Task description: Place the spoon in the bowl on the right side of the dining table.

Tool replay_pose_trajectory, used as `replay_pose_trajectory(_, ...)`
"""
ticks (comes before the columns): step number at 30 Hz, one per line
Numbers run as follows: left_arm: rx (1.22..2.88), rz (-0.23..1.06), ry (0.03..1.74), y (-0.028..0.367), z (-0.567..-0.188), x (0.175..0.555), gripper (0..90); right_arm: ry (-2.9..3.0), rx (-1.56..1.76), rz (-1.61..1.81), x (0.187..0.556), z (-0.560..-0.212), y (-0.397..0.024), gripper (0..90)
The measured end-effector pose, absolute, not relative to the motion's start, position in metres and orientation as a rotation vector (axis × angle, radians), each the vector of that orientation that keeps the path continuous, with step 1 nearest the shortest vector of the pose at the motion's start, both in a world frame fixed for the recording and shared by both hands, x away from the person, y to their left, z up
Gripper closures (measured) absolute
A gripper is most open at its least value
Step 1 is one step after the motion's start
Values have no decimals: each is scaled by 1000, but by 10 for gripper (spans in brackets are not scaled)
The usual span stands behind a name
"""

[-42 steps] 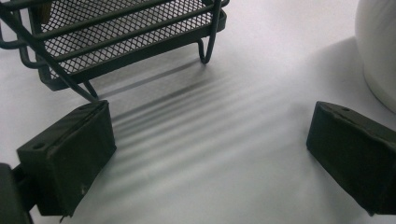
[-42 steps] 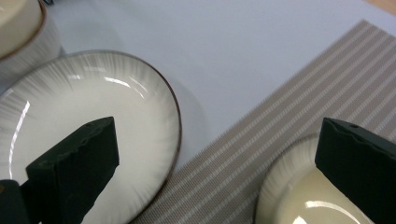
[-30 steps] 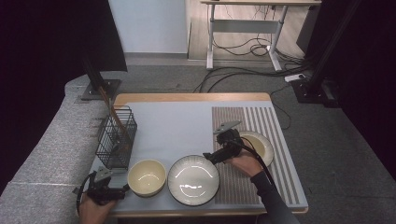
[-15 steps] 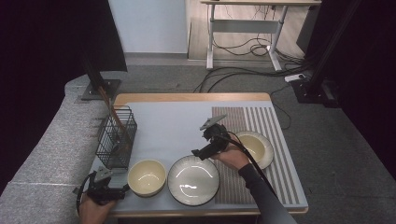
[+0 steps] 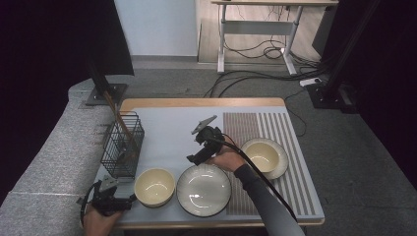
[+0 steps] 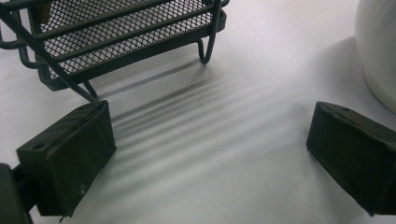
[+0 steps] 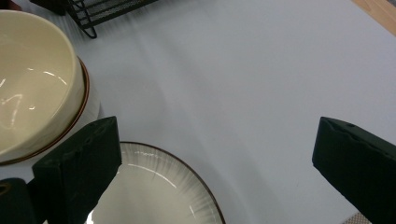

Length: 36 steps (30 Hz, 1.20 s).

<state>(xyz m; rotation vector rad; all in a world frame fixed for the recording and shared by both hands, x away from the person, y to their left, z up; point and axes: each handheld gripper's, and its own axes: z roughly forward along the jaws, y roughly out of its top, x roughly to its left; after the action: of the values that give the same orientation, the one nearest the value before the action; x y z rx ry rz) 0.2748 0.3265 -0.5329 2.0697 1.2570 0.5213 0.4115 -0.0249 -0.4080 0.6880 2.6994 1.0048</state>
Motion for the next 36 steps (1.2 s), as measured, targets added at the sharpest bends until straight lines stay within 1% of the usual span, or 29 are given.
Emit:
replay_pose_trajectory(14,2074,521,1256,327,-533,275,6,2732,625,1032,429,-399,17,74)
replay_pose_trajectory(27,2073,519,1257,326,-533,275,3,2771,607,1083,442,-395,54,91)
replay_pose_trajectory(36,2079,518,1254,327,-533,275,2,2789,554,1104,448,-388,82,130)
